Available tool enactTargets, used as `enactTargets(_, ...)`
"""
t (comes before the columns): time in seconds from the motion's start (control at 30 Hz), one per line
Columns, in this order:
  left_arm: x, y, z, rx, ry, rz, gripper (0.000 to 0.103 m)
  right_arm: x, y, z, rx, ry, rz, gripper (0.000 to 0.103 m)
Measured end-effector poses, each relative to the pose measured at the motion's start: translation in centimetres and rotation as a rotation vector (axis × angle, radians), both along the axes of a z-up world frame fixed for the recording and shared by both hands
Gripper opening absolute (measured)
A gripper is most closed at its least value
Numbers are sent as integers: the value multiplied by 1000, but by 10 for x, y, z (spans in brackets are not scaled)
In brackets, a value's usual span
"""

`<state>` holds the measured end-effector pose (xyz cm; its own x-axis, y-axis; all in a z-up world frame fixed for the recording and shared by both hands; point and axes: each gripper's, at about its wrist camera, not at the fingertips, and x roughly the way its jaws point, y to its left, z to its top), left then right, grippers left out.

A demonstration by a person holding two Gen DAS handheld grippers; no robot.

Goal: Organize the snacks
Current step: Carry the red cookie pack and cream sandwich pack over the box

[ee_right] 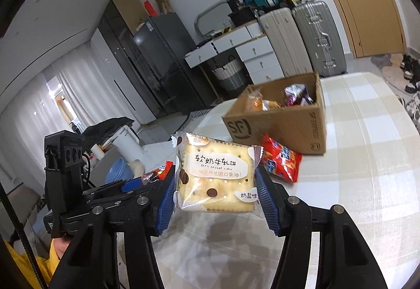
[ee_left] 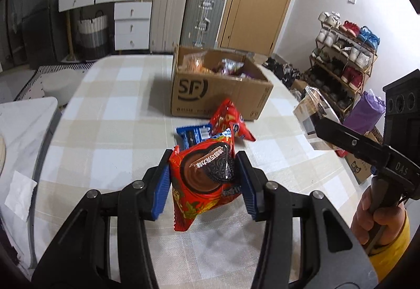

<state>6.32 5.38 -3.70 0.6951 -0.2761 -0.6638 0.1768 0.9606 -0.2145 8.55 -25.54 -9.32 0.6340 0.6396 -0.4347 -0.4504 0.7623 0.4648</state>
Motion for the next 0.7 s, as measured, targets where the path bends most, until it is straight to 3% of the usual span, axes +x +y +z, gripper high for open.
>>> enactTargets(0.43,-28,21,76,-3,-128,-16,44,-8,13,53,-25,-98,28,58)
enactTargets(0.7,-6,19,119,18,-193,-34,44,20,10,83,-27,-145,29,58)
